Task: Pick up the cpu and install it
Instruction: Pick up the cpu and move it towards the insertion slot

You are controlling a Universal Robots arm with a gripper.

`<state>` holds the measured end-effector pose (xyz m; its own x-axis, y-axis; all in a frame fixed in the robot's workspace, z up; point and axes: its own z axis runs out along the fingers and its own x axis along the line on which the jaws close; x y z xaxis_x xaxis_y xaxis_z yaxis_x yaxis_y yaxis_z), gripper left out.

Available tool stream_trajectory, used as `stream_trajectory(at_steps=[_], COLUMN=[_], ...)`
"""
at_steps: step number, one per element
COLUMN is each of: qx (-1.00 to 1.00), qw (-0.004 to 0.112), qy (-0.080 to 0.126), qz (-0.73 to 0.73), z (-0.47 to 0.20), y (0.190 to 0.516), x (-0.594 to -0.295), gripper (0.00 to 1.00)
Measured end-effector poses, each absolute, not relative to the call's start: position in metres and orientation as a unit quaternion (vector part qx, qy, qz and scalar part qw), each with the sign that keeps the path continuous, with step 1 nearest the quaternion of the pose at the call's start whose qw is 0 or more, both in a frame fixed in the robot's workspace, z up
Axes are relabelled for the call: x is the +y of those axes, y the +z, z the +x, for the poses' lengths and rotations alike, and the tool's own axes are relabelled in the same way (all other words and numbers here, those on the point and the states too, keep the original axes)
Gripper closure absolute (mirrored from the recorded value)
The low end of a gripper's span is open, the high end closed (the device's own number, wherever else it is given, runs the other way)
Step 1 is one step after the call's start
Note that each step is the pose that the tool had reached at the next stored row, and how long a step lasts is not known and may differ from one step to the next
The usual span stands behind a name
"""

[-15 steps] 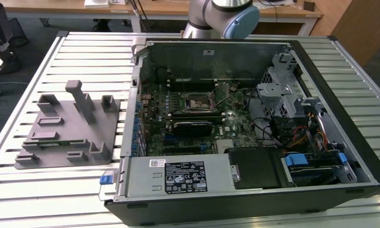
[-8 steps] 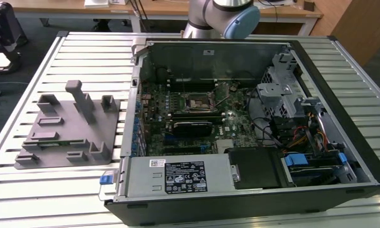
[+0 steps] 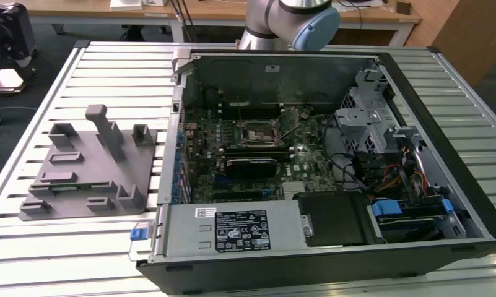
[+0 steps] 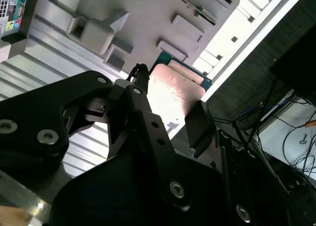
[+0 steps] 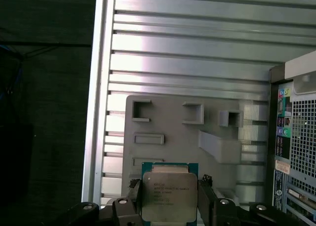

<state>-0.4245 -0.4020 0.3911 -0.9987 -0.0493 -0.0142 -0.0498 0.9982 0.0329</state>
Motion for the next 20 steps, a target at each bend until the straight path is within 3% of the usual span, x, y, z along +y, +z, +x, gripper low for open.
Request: stream_trajectory(at_steps=[20], qx=[1.0], qw=[0.007], qy=[0.017], qz=[-0.025], z=[-0.399], y=[0.391], x=[-0.402], gripper=[0.46])
